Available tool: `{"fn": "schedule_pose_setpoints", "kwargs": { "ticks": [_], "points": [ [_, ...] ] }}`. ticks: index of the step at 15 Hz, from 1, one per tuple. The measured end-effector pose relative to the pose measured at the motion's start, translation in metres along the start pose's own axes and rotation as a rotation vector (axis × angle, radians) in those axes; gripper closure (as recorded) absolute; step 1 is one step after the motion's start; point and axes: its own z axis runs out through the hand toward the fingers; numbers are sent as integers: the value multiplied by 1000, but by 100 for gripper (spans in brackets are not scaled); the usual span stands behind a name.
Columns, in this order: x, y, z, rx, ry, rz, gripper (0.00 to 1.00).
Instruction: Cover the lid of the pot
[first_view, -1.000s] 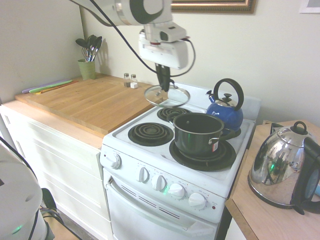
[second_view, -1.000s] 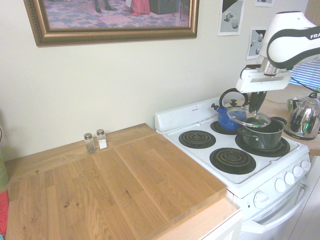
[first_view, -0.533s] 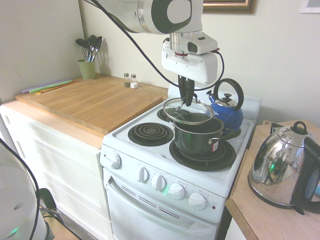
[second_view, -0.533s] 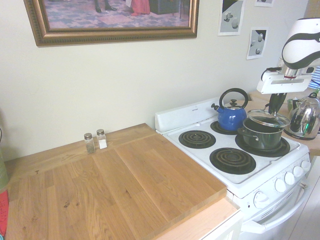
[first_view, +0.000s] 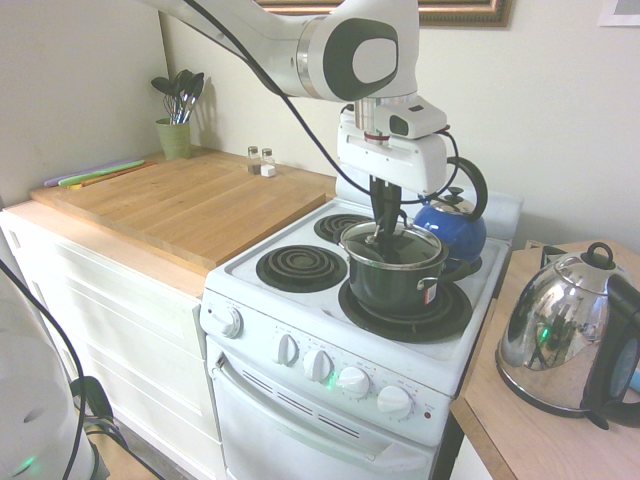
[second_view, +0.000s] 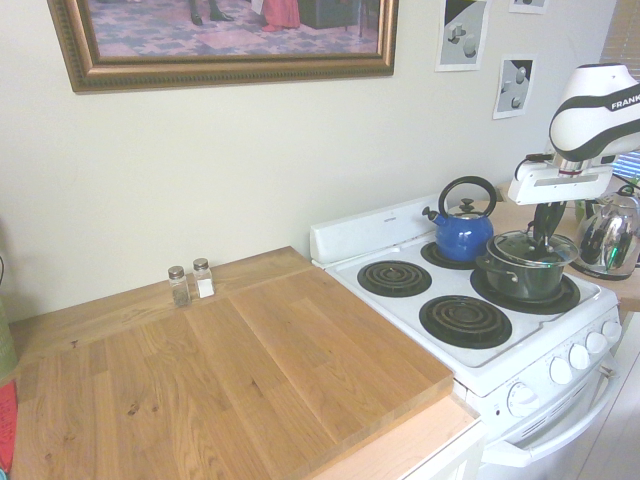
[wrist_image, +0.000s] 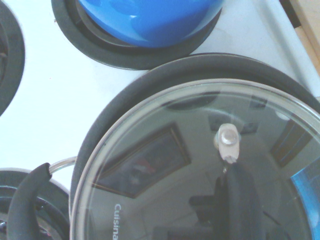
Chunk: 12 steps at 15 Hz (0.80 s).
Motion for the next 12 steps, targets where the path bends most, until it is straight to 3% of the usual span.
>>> {"fn": "schedule_pose_setpoints", "kwargs": {
  "ticks": [12],
  "points": [
    [-9,-20,5,25,31,-38,100]
  ]
}}
